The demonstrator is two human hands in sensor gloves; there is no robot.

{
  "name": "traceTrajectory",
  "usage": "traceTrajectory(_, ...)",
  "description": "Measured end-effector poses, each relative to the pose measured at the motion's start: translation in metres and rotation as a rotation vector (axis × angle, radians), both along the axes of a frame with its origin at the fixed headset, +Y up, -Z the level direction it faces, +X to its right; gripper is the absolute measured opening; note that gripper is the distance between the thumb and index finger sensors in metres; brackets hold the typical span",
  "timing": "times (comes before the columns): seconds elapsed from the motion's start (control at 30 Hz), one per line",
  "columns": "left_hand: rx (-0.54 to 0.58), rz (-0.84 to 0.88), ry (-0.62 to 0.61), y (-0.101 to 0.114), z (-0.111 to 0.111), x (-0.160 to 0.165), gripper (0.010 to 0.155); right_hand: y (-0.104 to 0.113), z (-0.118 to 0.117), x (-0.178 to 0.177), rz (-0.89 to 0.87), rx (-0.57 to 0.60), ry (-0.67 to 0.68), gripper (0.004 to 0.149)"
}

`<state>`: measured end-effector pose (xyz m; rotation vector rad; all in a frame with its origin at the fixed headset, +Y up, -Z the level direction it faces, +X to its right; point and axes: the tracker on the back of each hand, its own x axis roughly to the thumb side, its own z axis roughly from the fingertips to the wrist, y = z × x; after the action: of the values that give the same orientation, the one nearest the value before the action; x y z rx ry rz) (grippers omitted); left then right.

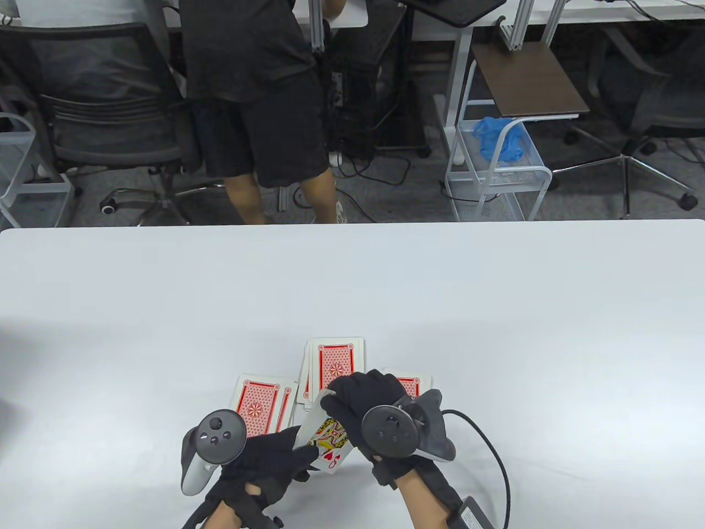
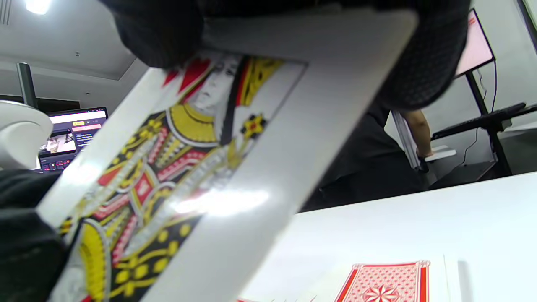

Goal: Four-player card dealing with fan arrangement

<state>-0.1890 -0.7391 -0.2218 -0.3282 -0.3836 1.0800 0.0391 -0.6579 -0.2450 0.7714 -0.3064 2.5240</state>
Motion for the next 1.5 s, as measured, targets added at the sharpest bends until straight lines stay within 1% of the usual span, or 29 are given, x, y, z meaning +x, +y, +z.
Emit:
traceTrajectory(0.1,-0.008,0.022,0.006,0.000,0.000,0.000,0.047,-0.001,-0.001,0.001,-0.052,-0.067,0.035,0.043)
traceTrajectory(0.17,-0.014,0.029,0.016,0.000,0.000,0.000,0.047,-0.001,0.001,0.001,-0.044,-0.063,0.026,0.046)
traceTrajectory(0.2,-0.006,0.028,0.015,0.001,0.000,0.000,0.047,-0.001,0.002,0.001,-0.056,-0.030,0.016,0.048)
traceTrajectory(0.23,0.007,0.011,0.007,0.003,0.001,0.000,0.047,0.000,0.004,-0.001,-0.088,0.023,-0.005,0.047)
traceTrajectory(0.27,0.014,0.006,0.007,0.004,0.001,0.000,0.047,0.001,0.004,-0.003,-0.091,0.043,-0.014,0.041)
traceTrajectory(0.33,-0.006,0.034,0.016,0.003,0.001,-0.001,0.046,0.004,0.003,-0.004,-0.052,0.014,0.010,0.039)
traceTrajectory(0.37,-0.032,0.078,0.013,0.001,0.001,-0.002,0.046,0.004,0.003,-0.003,-0.083,-0.018,0.043,0.040)
traceTrajectory(0.43,-0.050,0.127,0.031,0.000,0.001,-0.005,0.046,0.003,0.003,0.002,-0.157,-0.006,-0.006,0.052)
traceTrajectory(0.47,-0.053,0.149,0.043,0.001,0.000,-0.007,0.046,0.003,0.003,0.006,-0.147,0.002,-0.047,0.054)
traceTrajectory(0.53,-0.054,0.170,0.052,0.001,0.000,-0.008,0.046,0.004,0.003,0.009,-0.065,0.014,-0.079,0.045)
traceTrajectory(0.57,-0.051,0.149,0.051,0.001,0.000,-0.008,0.046,0.005,0.002,0.008,-0.044,0.012,-0.045,0.041)
traceTrajectory(0.63,-0.057,0.153,0.053,-0.002,0.000,-0.009,0.046,0.006,0.002,0.007,-0.101,-0.027,0.020,0.040)
traceTrajectory(0.7,-0.095,0.219,0.065,-0.004,-0.001,-0.010,0.045,0.007,0.002,0.007,-0.157,-0.074,0.056,0.043)
traceTrajectory(0.77,-0.087,0.205,0.072,-0.003,-0.001,-0.012,0.045,0.008,0.004,0.006,-0.148,-0.093,0.040,0.050)
traceTrajectory(0.8,-0.081,0.199,0.071,-0.003,-0.001,-0.012,0.045,0.008,0.005,0.005,-0.136,-0.082,0.018,0.051)
traceTrajectory(0.83,-0.080,0.200,0.070,-0.003,0.000,-0.011,0.045,0.008,0.006,0.004,-0.115,-0.041,-0.022,0.056)
traceTrajectory(0.87,-0.075,0.211,0.064,-0.002,0.000,-0.011,0.045,0.009,0.007,0.002,-0.109,-0.008,-0.079,0.048)
traceTrajectory(0.9,-0.082,0.227,0.069,-0.001,0.000,-0.010,0.045,0.009,0.008,0.001,-0.092,0.032,-0.089,0.043)
traceTrajectory(0.97,-0.090,0.243,0.087,-0.003,0.001,-0.011,0.045,0.012,0.007,0.000,-0.095,0.004,-0.011,0.042)
traceTrajectory(1.03,-0.062,0.224,0.117,0.000,0.000,-0.013,0.045,0.012,0.008,0.001,-0.139,-0.035,-0.001,0.047)
traceTrajectory(1.07,-0.034,0.188,0.118,0.001,0.000,-0.014,0.044,0.011,0.008,0.002,-0.160,-0.031,-0.016,0.049)
traceTrajectory(1.13,-0.027,0.196,0.119,0.003,0.002,-0.013,0.045,0.010,0.009,0.002,-0.168,0.003,-0.052,0.056)
traceTrajectory(1.2,-0.008,0.167,0.109,0.006,0.003,-0.010,0.044,0.012,0.012,-0.001,-0.173,0.100,-0.101,0.040)
traceTrajectory(1.23,-0.016,0.179,0.116,0.005,0.003,-0.010,0.044,0.014,0.011,-0.002,-0.146,0.099,-0.072,0.039)
traceTrajectory(1.27,-0.044,0.225,0.120,0.002,0.003,-0.010,0.044,0.017,0.010,-0.001,-0.145,0.052,-0.039,0.040)
traceTrajectory(1.33,-0.073,0.275,0.122,0.001,0.003,-0.011,0.044,0.017,0.010,0.001,-0.202,0.013,-0.002,0.045)
traceTrajectory(1.43,-0.040,0.245,0.122,0.004,0.002,-0.012,0.044,0.012,0.011,0.003,-0.241,0.009,-0.057,0.052)
traceTrajectory(1.47,-0.043,0.260,0.119,0.004,0.003,-0.011,0.044,0.012,0.011,0.004,-0.209,0.036,-0.096,0.048)
traceTrajectory(1.5,-0.058,0.263,0.128,0.004,0.004,-0.010,0.044,0.013,0.010,0.004,-0.177,0.057,-0.091,0.045)
